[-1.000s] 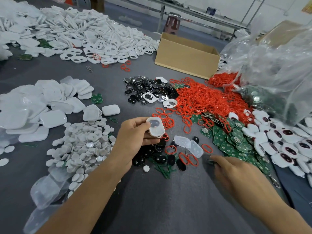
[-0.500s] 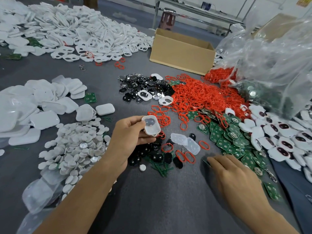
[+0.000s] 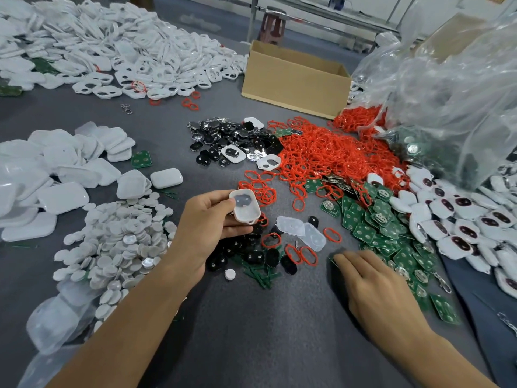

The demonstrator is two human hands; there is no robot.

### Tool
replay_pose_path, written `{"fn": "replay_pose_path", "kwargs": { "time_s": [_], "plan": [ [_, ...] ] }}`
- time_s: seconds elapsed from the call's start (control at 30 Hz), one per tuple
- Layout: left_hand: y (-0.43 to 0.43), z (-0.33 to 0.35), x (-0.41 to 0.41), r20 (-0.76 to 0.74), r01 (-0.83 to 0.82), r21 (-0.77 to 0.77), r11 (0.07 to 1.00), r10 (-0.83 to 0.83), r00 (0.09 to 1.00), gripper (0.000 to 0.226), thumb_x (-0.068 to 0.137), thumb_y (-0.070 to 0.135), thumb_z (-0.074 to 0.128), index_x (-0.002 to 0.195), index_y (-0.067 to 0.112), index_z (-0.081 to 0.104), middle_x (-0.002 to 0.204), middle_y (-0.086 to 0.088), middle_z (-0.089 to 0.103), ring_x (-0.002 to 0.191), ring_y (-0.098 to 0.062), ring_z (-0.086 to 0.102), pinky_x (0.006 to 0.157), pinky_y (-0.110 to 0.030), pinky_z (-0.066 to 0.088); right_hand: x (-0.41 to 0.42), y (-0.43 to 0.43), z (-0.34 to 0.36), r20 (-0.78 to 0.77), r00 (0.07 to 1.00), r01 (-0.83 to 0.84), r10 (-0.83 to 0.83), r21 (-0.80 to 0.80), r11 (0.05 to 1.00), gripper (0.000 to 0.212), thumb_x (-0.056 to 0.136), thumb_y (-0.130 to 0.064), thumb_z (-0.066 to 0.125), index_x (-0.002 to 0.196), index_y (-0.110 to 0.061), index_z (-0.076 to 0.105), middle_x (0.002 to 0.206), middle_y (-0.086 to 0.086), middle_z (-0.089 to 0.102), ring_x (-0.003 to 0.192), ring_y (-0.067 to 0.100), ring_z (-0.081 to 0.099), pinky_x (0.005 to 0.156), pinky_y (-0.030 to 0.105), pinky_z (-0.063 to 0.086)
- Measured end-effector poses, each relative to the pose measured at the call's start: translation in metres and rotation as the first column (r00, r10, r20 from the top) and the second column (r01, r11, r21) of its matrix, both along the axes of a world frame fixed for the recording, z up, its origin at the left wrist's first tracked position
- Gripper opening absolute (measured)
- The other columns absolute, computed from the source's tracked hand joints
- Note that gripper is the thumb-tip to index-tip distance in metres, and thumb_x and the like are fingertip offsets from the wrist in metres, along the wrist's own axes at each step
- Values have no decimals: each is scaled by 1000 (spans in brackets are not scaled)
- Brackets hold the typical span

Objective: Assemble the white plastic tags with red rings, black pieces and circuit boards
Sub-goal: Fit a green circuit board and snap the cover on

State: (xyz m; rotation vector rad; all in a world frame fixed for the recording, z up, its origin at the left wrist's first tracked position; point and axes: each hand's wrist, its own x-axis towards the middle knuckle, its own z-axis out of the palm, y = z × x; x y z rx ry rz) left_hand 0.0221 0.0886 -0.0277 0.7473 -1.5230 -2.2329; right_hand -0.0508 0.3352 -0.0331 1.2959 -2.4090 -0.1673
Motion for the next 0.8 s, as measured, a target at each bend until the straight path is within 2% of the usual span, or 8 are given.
{"fn": "replay_pose_path", "kwargs": {
  "time_s": [0.07, 0.17, 0.23, 0.27, 0.33, 0.37, 0.6, 0.8],
  "plan": [
    [-1, -1, 0, 1, -1, -2, 1000, 1, 1000, 24, 99, 3, 48, 95, 10, 71, 80, -9, 76, 71, -23, 74, 58, -24, 58, 2, -1, -1, -7, 1000, -11, 11, 6, 1000, 36, 66, -1, 41, 86, 3, 70, 82, 12, 67, 68, 31, 62, 58, 31, 54],
    [-1, -1, 0, 1, -3, -4, 1000, 3, 1000, 25, 100, 3, 48, 95, 10, 71, 80, -8, 76, 72, -23, 74, 58, -24, 58, 2, 0, -3, -15, 1000, -21, 21, 16, 1000, 44, 66, -2, 32, 86, 3, 70, 80, 11, 67, 67, 30, 61, 58, 32, 53],
    [-1, -1, 0, -1, 0, -3, 1000, 0, 1000, 25, 100, 2, 48, 93, 11, 71, 79, -7, 76, 71, -23, 74, 58, -24, 58, 1, 0, -1, -23, 1000, -3, 4, 28, 1000, 37, 64, -1, 40, 84, 2, 70, 79, 10, 68, 65, 29, 61, 57, 30, 52],
    [0, -1, 0, -3, 2, -3, 1000, -2, 1000, 26, 99, 2, 48, 93, 11, 71, 79, -7, 76, 71, -23, 74, 58, -24, 58, 1, -1, 0, -30, 1000, 10, -9, 31, 999, 30, 60, 1, 51, 83, 2, 70, 77, 10, 68, 64, 29, 61, 55, 29, 51],
    [-1, -1, 0, -9, 4, -3, 1000, -4, 1000, 26, 99, 2, 47, 93, 11, 71, 78, -7, 76, 71, -22, 74, 58, -24, 58, 3, -2, 2, -14, 999, 35, -35, 34, 999, 37, 44, 6, 71, 80, 2, 71, 75, 9, 68, 61, 28, 61, 53, 28, 50],
    [-1, -1, 1, -11, 4, -2, 1000, -4, 1000, 26, 100, 2, 47, 93, 11, 71, 78, -7, 76, 71, -22, 74, 57, -24, 58, 3, -2, 2, -4, 999, 48, -48, 33, 998, 41, 39, 8, 74, 79, 1, 71, 74, 9, 68, 61, 28, 61, 51, 28, 50],
    [-2, -2, 0, -30, -14, 3, 1000, 14, 999, 28, 100, 1, 46, 90, 12, 71, 77, -7, 76, 71, -23, 74, 57, -24, 58, 1, -4, 6, 72, 996, 59, -60, 23, 998, 37, 38, 6, 79, 71, -5, 68, 68, 4, 67, 61, 27, 63, 42, 28, 47],
    [-5, -2, -1, -46, -38, 11, 999, 39, 998, 28, 100, 1, 46, 93, 11, 71, 81, -10, 76, 72, -24, 74, 58, -24, 58, 1, -5, 16, 197, 975, 84, -98, 81, 993, 37, 41, 7, 80, 75, -7, 70, 72, 2, 69, 65, 26, 65, 44, 29, 51]
  ]
}}
